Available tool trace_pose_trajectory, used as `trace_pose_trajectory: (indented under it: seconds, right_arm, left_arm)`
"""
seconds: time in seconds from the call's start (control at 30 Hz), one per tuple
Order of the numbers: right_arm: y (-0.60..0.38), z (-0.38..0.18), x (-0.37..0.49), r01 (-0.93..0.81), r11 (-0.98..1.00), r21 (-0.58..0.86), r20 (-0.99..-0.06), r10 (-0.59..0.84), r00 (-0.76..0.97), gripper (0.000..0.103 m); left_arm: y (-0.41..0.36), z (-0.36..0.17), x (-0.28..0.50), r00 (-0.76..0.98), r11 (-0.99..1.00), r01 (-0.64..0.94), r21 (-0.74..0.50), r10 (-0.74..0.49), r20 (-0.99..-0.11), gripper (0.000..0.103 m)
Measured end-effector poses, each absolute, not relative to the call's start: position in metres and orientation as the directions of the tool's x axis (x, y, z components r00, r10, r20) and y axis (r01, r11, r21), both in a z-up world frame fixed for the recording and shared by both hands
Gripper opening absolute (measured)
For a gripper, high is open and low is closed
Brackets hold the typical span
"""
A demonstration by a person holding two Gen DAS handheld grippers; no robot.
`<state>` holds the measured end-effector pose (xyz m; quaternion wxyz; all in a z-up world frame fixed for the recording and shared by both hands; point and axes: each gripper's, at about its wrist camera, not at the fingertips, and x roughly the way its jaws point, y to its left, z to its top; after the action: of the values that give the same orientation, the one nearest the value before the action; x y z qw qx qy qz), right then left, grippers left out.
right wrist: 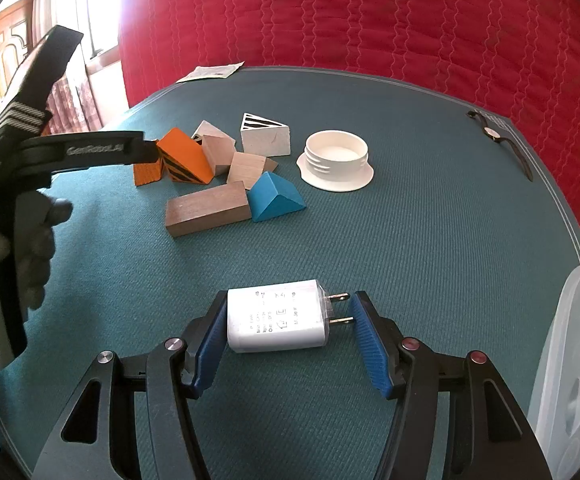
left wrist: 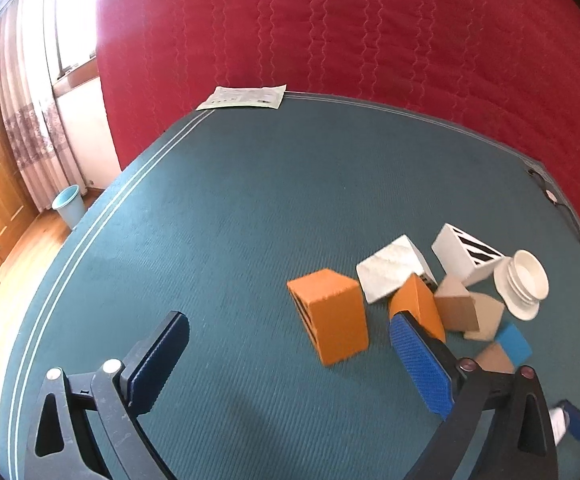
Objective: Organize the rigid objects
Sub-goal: 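Grasp the orange rectangular block with the left gripper while the right holds the charger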
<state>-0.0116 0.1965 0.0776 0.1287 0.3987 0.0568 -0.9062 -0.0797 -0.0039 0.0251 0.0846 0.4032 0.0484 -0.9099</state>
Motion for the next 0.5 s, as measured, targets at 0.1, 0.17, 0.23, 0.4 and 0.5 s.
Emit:
trace_pose_trajectory:
  seconds: [0.1, 0.17, 0.23, 0.4, 0.5]
  right_arm:
    - [0.197, 0.078, -0.012, 0.279, -0.96, 0.0, -0.737, -0.188, -0.649, 0.061]
    - [0.197, 0.078, -0.011, 0.279, -0.96, 0.0, -0.737, -0.188, -0.649, 0.061]
    - [0.197, 0.078, -0.011, 0.279, -0.96, -0.001, -0.737, -0.188, -0.649, 0.061]
    - [0.197, 0.077, -0.012, 0.279, -0.96, -0.002, -0.737, -0.187, -0.649, 0.061]
    - [0.197, 0.077, -0.012, 0.278, -0.96, -0.003, -0.737, -0.186, -0.65, 0.061]
  left_arm:
    - [-0.006, 0.019, -0.085, -0.648, -0.981, 0.195, -0.025, -0.109, -0.754, 0.088]
    - [-0.007, 0.015, -0.087, -0.641, -0.981, 0.189, -0.042, -0.091, -0.762, 0.083]
    - [-0.009, 0.013, -0.087, -0.638, -0.981, 0.185, -0.055, -0.077, -0.766, 0.078]
    - [-0.009, 0.015, -0.085, -0.663, -0.983, 0.169, -0.069, -0.062, -0.746, 0.058]
    - [-0.012, 0.016, -0.084, -0.672, -0.983, 0.166, -0.082, -0.052, -0.738, 0.041]
